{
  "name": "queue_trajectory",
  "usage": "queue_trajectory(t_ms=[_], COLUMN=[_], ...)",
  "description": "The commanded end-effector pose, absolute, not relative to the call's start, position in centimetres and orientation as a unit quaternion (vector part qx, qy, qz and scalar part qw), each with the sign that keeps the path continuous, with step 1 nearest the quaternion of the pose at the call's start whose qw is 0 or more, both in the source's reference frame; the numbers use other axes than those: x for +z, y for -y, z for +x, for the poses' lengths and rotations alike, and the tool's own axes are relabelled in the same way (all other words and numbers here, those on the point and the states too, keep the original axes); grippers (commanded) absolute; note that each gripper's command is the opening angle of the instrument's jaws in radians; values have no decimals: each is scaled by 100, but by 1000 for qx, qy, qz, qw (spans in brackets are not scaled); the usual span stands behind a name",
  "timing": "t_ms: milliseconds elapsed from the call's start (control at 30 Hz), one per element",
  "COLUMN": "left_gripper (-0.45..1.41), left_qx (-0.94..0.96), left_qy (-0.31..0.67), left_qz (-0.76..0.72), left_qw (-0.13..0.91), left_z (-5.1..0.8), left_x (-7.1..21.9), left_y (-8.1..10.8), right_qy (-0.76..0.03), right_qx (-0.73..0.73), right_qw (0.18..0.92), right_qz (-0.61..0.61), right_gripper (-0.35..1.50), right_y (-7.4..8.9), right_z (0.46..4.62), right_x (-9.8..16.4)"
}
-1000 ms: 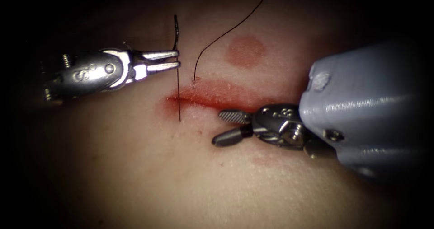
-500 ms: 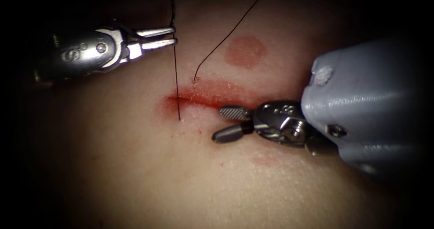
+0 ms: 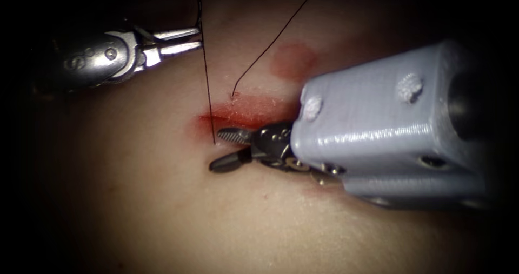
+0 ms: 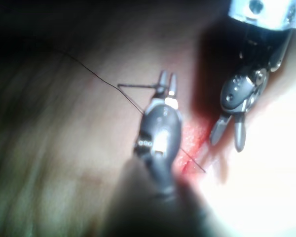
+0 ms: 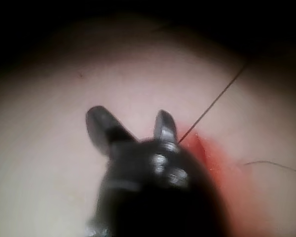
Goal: Wound Closure
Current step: Use the right gripper to pull the suture through.
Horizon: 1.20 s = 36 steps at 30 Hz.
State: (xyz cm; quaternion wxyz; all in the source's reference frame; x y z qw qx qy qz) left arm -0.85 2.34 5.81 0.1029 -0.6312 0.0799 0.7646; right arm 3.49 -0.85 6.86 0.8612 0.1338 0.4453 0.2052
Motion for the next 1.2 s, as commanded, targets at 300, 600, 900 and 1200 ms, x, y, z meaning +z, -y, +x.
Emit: queue_trajectory(t_ms=[300,600,900,1200], left_gripper=[-35,-35,-35,-35], left_qx=[763,757,755,755], left_qy=[-80,-85,-85,-85], left_qz=[-633,-638,-641,-641], left_qw=[103,108,108,108], left_z=[-89,-80,-81,-81], left_x=[588,577,570,569], left_y=[-236,-244,-244,-243], right_qy=[-418,-406,-398,-395], right_qx=[196,204,201,195], right_qw=[883,888,894,895], right_qz=[84,66,54,69], right_gripper=[124,124,121,-35], right_y=[81,79,86,89], right_z=[358,359,369,365], right_x=[715,724,753,760])
